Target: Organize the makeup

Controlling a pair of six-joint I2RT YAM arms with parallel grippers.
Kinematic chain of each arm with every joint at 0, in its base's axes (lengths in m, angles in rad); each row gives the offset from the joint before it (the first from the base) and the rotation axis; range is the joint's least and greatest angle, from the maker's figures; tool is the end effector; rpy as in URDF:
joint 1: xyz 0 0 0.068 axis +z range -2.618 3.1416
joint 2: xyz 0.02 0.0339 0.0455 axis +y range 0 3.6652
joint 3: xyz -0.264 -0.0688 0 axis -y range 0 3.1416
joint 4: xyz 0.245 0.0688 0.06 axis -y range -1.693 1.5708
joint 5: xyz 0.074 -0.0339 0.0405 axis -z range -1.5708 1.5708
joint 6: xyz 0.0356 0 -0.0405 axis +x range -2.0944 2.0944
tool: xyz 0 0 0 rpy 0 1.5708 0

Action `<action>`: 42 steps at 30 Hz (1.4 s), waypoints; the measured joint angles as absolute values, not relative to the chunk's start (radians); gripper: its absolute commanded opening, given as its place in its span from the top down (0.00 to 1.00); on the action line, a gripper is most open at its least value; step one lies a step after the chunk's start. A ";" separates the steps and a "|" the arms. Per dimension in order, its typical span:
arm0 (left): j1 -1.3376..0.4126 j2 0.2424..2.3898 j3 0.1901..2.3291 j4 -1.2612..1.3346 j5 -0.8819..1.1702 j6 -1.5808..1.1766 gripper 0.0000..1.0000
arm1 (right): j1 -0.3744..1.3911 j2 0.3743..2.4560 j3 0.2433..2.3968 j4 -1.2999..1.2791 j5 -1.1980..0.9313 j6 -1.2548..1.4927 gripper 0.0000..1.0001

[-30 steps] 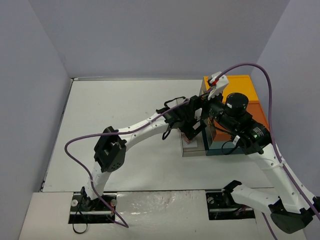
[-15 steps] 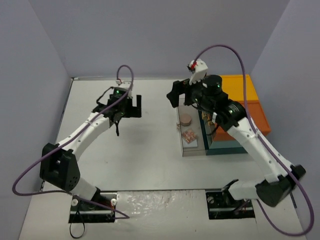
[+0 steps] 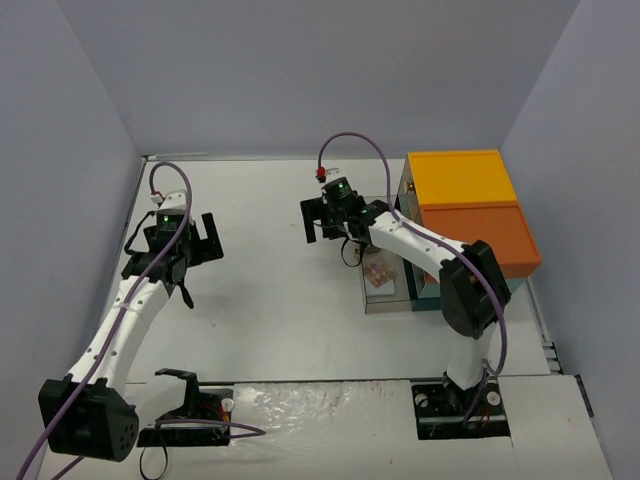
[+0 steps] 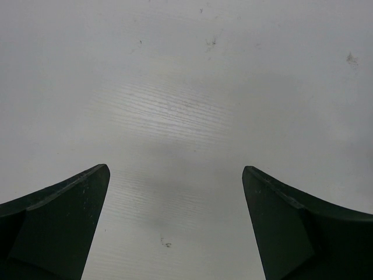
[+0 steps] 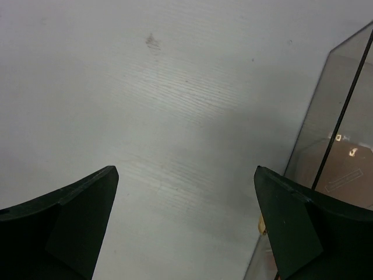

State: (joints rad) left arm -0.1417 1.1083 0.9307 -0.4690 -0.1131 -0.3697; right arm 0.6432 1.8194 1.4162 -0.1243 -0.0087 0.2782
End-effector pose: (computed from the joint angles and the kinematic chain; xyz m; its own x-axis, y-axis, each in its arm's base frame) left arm 0.2394 -0.0301 0.2996 -0.5746 -0.2807 -0.7688 -0.1678 0.9598 -0.2250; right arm 0.3427 0.2573 0.2733 -0.5537 -0.0718 -0.8296 -0.4718 0.8480 0.2415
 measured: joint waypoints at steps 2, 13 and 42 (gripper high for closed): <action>-0.142 1.077 0.913 -0.463 -0.125 -0.369 0.03 | 0.641 1.889 1.416 -0.117 0.027 0.302 0.00; -0.142 1.073 0.902 -0.445 -0.131 -0.368 0.03 | 0.604 1.979 1.387 -0.086 0.324 0.371 0.00; -0.142 1.067 1.152 -0.623 -0.119 -0.327 0.03 | 0.648 1.507 1.407 -0.221 0.442 0.255 0.00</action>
